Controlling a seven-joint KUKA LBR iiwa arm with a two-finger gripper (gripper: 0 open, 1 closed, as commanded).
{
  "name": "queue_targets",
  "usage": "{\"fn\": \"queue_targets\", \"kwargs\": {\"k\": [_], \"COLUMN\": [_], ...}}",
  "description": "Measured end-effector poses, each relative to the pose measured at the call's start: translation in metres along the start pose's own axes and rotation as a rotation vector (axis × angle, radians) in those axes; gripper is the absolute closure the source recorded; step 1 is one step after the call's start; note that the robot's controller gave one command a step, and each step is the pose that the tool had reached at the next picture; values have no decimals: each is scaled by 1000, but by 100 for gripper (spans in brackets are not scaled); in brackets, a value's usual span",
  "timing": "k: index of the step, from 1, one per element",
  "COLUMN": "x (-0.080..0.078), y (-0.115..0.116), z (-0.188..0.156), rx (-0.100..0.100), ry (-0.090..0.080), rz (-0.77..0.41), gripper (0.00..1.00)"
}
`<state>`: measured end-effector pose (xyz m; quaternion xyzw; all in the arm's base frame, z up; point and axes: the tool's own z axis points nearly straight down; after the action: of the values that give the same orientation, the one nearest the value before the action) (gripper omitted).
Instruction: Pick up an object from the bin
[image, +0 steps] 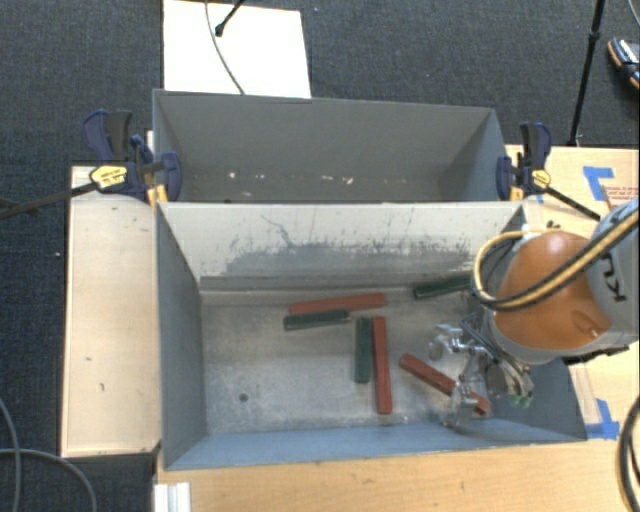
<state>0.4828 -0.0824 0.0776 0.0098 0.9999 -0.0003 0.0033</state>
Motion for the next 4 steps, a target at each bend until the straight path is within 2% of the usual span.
{"fn": "queue_targets", "kwargs": {"k": [1,2,3,4], "x": [0,-1,-4,-5], "y": [5,10,5,-2], "z": [-17,-31,-2,7], "rx": [0,0,0,1], "ry": [7,3,6,7], "rz": [134,121,326,405], "gripper": [0,0,0,100]}}
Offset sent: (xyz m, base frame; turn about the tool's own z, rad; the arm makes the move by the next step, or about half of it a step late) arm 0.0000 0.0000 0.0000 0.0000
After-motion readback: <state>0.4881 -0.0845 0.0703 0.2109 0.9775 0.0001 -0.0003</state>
